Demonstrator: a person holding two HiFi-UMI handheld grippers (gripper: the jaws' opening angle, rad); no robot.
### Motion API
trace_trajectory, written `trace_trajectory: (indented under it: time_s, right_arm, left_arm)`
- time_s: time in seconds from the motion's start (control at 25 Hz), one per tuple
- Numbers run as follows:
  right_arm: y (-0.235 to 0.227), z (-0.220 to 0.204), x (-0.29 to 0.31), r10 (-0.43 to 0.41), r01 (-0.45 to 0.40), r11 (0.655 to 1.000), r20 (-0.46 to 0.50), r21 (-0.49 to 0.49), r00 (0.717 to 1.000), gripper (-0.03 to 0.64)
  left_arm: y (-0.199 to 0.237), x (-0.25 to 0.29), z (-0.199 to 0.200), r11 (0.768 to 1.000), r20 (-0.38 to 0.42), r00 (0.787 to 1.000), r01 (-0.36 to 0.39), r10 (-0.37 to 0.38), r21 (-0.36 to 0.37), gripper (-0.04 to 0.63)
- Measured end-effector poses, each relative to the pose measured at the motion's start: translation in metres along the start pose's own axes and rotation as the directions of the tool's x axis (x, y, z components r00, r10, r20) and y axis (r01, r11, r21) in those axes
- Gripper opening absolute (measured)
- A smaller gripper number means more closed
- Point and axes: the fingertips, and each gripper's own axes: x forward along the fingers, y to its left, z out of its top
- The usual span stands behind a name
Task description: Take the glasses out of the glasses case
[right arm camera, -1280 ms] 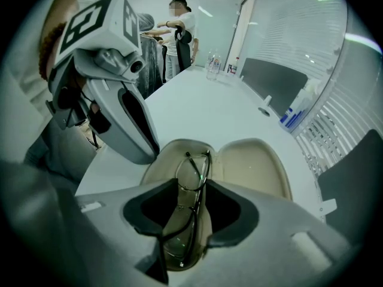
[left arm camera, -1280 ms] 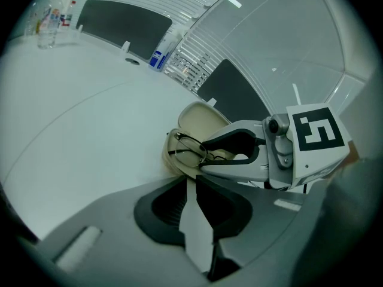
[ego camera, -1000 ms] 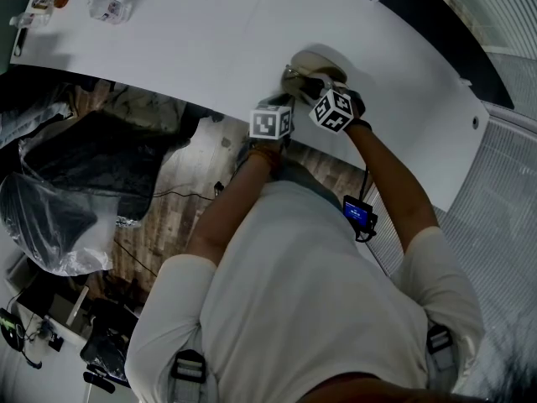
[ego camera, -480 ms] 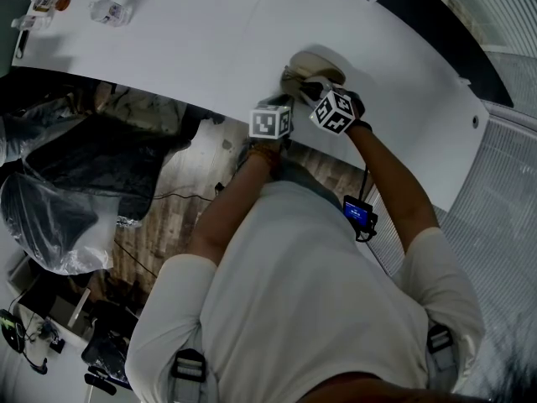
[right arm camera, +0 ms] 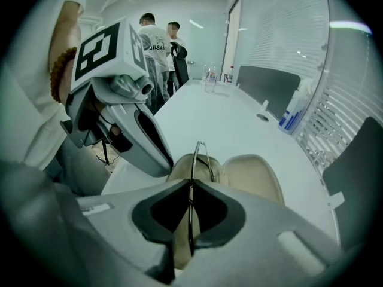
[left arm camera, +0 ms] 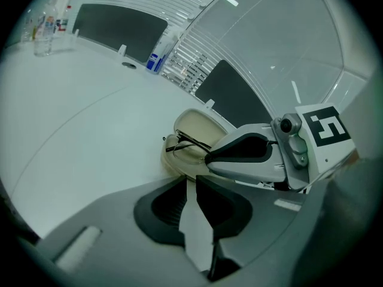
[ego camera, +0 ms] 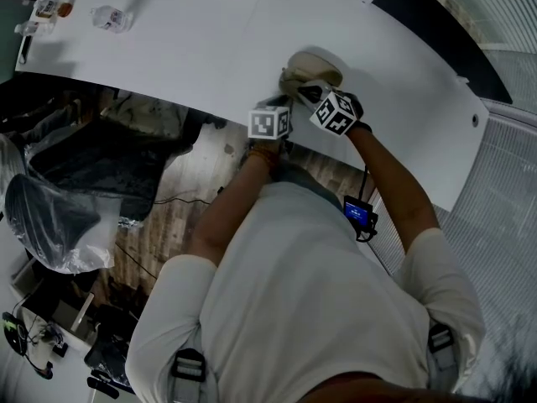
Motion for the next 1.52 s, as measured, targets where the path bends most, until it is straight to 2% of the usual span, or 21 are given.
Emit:
trace_trajectory:
  time_s: [1.0, 1.52]
  right_arm:
    - [-0.017, 0.020, -0.036, -0.074, 0.072, 0.997, 0.084, 0.032, 0.994, 0.020]
    - [-0.020, -0.010, -0.052, -0.128, 0.122, 0.988, 0.065, 0.091, 0.990, 0.020]
  left_arm:
    - [-0.020, -0.022, 0.031, 0.999, 0.053, 0.998, -0.016, 0.014, 0.042, 0.057]
    - [-0.043, -0.004, 0.028, 0.994, 0.021, 0.999, 0.025, -0.028, 0.102, 0.055]
